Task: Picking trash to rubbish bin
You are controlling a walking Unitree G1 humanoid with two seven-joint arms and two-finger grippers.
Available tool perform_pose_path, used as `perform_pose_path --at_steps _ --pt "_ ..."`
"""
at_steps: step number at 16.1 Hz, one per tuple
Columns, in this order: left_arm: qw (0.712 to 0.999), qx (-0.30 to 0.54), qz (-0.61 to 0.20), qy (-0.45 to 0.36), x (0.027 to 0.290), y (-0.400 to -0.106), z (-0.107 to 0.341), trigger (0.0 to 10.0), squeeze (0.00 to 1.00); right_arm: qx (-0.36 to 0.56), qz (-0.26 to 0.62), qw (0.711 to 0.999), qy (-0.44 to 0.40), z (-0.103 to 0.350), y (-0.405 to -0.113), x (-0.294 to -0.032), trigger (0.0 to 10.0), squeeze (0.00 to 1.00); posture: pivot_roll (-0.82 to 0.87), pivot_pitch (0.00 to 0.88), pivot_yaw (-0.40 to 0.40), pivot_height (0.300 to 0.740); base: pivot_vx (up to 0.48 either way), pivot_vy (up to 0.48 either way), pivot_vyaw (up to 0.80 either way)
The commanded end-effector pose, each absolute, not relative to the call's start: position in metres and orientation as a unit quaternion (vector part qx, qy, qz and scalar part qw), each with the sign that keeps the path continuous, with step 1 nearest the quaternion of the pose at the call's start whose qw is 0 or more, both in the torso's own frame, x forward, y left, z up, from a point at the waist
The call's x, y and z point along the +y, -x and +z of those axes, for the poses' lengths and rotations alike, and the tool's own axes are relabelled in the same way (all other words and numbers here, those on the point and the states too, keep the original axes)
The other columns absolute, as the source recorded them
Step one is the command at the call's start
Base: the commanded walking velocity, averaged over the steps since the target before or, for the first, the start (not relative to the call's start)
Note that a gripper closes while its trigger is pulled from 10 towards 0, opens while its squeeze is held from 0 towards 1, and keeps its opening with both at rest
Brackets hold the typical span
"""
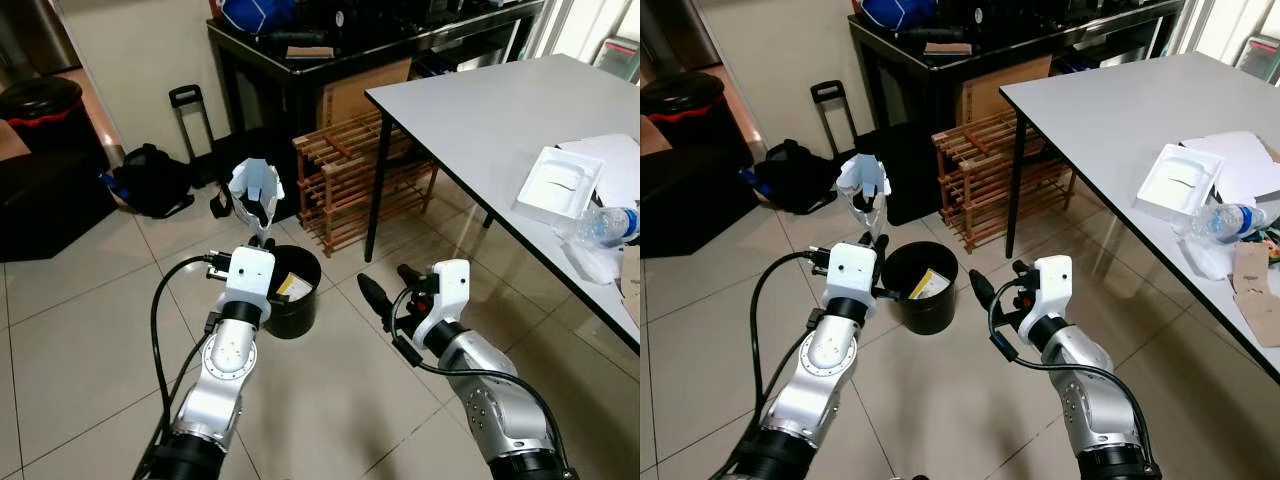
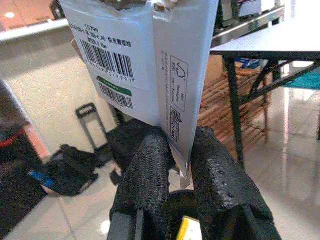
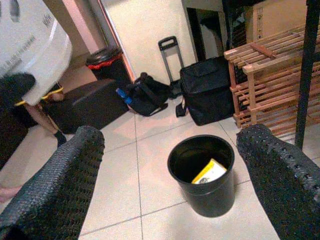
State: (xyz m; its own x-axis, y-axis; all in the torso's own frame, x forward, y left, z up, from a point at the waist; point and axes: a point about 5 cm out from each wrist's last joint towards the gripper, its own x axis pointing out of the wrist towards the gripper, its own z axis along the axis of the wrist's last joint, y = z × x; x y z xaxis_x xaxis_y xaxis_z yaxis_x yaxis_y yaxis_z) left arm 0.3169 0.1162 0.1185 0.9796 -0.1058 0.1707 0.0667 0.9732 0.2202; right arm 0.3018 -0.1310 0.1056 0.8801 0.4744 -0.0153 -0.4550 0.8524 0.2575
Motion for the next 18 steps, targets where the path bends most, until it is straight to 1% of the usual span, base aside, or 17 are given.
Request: perform_pose_path --at_steps 1,2,3,5,7,10,13,15,18 --pt "0.99 -0.083 -0.052 -0.105 0.116 -0.317 0.114 10.0 0.0 0.032 0.238 0.961 -0.14 0.108 -0.301 -0.133 10.0 0.0 -0.1 0.126 0.065 0.74 0.0 0.0 0.0" --pt "0.99 -0.08 -0.054 -0.102 0.116 -0.317 0.113 10.0 0.0 0.028 0.234 0.96 -0.15 0.109 -0.301 -0.134 10.0 0.0 -0.09 0.126 0.065 0.74 0.0 0.0 0.0" --pt "0.991 -0.075 -0.058 -0.095 0.116 -0.316 0.11 10.0 0.0 0.021 0.221 0.958 -0.184 0.113 -0.304 -0.136 10.0 0.0 -0.09 0.126 0.064 0.74 0.0 0.0 0.0" --pt "0.991 -0.074 -0.063 -0.093 0.115 -0.316 0.109 10.0 0.0 0.016 0.207 0.954 -0.218 0.117 -0.307 -0.14 10.0 0.0 -0.09 0.126 0.063 0.74 0.0 0.0 0.0" --pt "0.991 -0.073 -0.066 -0.093 0.114 -0.316 0.107 10.0 0.0 0.007 0.19 0.962 -0.193 0.119 -0.31 -0.144 10.0 0.0 -0.09 0.124 0.063 0.74 0.0 0.0 0.0" --pt "0.991 -0.063 -0.066 -0.097 0.118 -0.315 0.101 10.0 0.0 0.003 0.205 0.962 -0.183 0.121 -0.309 -0.146 10.0 0.0 -0.1 0.121 0.061 0.74 0.0 0.0 0.0" --pt "0.994 -0.042 -0.025 -0.097 0.146 -0.32 0.095 10.0 0.0 0.015 0.207 0.964 -0.166 0.118 -0.302 -0.164 10.0 0.0 -0.09 0.118 0.06 0.74 0.0 0.0 0.0" --pt "0.996 -0.019 0.005 -0.086 0.161 -0.324 0.088 10.0 0.0 0.017 0.213 0.965 -0.154 0.119 -0.302 -0.165 10.0 0.0 -0.09 0.115 0.058 0.74 0.0 0.0 0.0" --pt "0.996 -0.017 0.011 -0.092 0.166 -0.331 0.09 10.0 0.0 0.023 0.218 0.965 -0.147 0.115 -0.3 -0.161 10.0 0.0 -0.09 0.112 0.059 0.74 0.0 0.0 0.0"
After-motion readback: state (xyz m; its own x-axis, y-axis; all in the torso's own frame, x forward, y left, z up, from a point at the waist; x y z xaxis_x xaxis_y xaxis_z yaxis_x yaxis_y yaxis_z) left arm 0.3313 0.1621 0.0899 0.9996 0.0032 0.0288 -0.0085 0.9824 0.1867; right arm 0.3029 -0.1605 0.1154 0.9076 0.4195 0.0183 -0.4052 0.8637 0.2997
